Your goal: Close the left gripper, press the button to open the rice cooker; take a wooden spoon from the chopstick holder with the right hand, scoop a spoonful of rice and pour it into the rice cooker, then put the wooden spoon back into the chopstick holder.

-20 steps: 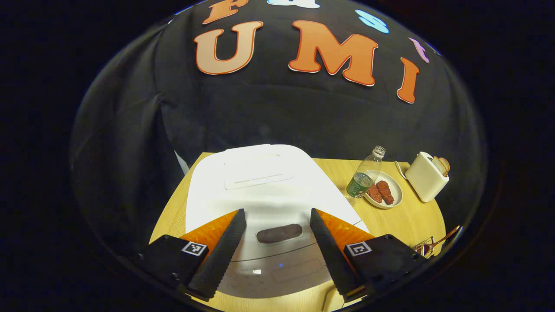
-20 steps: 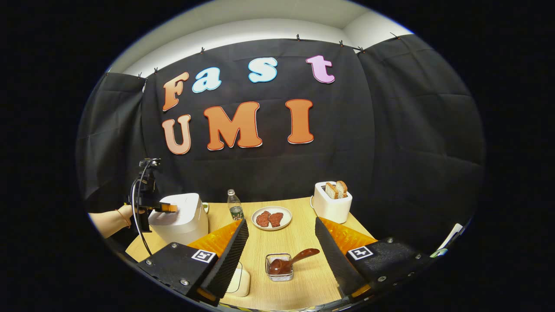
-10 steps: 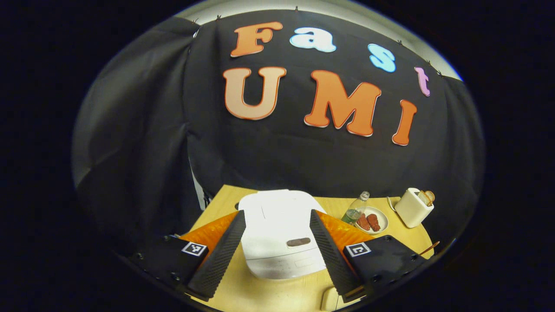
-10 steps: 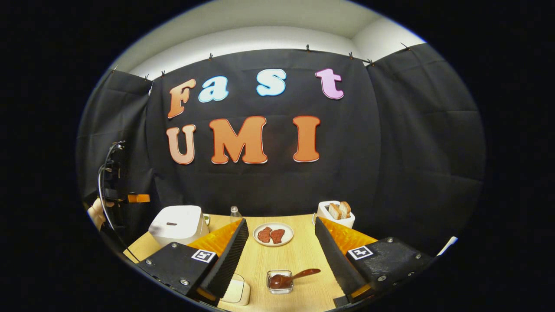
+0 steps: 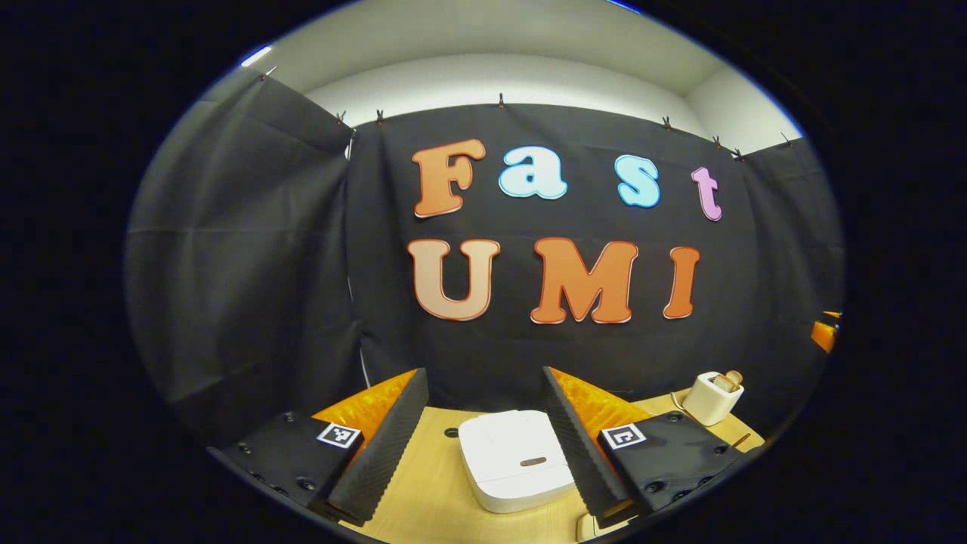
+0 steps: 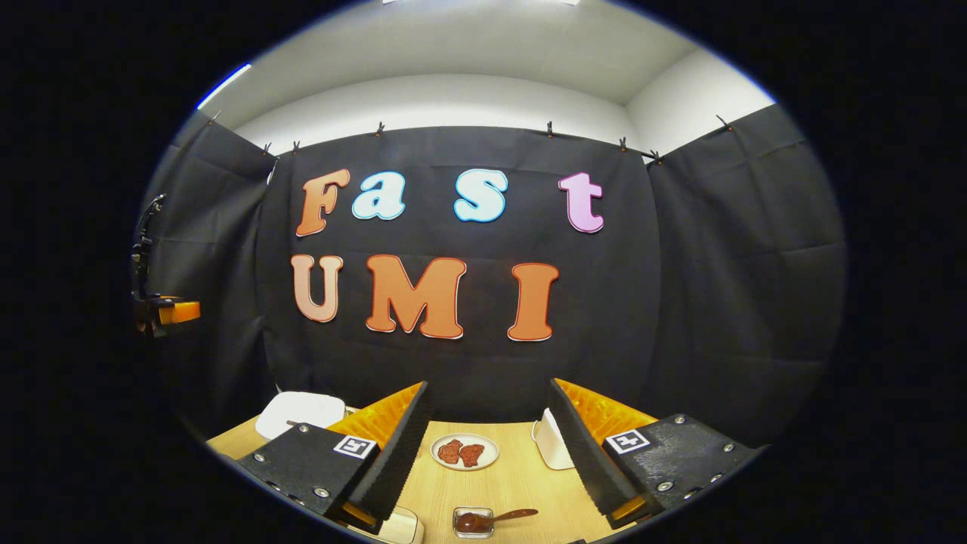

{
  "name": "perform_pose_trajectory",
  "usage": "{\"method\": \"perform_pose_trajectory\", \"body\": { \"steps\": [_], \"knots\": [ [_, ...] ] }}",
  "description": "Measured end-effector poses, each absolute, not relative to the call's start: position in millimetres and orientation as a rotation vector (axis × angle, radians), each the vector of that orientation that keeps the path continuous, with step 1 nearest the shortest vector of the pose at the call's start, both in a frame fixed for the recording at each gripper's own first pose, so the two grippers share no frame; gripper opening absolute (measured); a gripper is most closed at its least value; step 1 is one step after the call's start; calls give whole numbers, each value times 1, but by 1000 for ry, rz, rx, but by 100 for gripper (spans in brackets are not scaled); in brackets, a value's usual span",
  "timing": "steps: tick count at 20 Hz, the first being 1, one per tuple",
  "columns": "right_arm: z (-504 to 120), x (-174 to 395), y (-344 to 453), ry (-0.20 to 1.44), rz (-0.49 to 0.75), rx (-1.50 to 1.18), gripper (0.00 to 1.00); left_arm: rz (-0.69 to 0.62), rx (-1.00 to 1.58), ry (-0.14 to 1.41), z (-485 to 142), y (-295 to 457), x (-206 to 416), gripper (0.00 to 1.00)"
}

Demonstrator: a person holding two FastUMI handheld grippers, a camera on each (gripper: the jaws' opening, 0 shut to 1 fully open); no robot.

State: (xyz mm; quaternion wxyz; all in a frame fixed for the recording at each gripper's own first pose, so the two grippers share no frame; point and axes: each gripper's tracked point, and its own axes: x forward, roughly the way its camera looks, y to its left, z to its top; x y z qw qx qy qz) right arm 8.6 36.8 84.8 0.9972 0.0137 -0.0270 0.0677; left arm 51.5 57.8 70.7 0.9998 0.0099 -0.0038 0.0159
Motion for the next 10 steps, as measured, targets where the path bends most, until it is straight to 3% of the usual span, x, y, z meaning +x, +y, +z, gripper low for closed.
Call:
{"method": "perform_pose_trajectory", "body": {
  "steps": [2, 3, 10],
  "knots": [
    [84, 9, 36, -55, 127, 29, 95, 55, 13, -40, 76, 64, 36, 100],
    [82, 10, 35, -50, 124, 29, 100, 59, 16, -43, 77, 65, 31, 100],
    [77, 10, 37, -38, 120, 31, 95, 59, 20, -53, 76, 72, 32, 100]
  ]
}}
